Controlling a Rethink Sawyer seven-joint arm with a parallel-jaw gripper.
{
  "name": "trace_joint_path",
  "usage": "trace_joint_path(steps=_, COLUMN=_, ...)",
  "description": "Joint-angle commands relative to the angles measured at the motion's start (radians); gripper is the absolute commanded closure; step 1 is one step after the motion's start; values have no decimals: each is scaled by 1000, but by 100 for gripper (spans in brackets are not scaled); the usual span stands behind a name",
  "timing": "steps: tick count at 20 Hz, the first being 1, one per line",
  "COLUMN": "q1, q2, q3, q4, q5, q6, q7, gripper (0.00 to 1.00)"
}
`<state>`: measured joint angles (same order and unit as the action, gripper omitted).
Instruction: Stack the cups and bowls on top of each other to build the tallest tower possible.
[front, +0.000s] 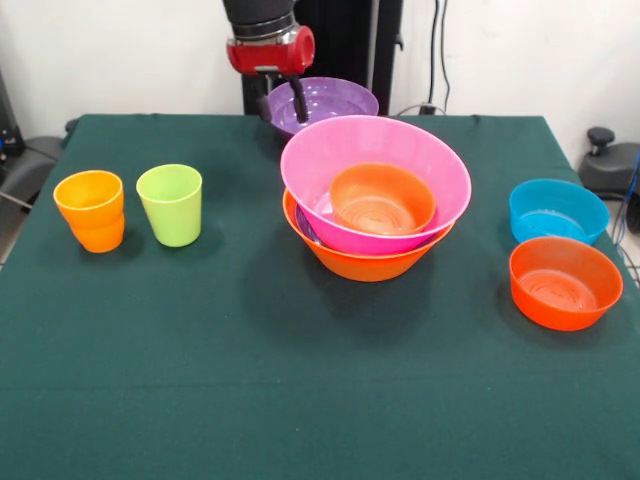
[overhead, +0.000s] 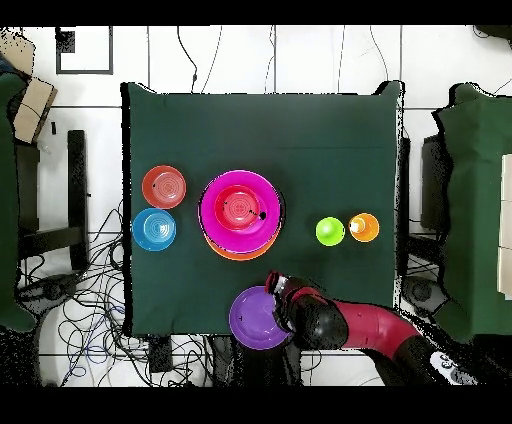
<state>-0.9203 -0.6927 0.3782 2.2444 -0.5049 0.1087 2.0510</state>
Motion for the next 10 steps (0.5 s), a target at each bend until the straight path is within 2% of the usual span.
trace_joint_path(steps=1, q1=-23, q2=-11, q3=43, q4=60, q5=-40, q6=-17, q7=42, gripper=0)
trace_joint_path(steps=6, q1=-25, q2=16, q3=31, q4=37, q5=-55, q6=-22, q7=31, gripper=0)
trace_joint_path(steps=10, q1=3, q2=135, q3=-43, q4=-42, q5=-135, q6=-92, q7=19, gripper=0)
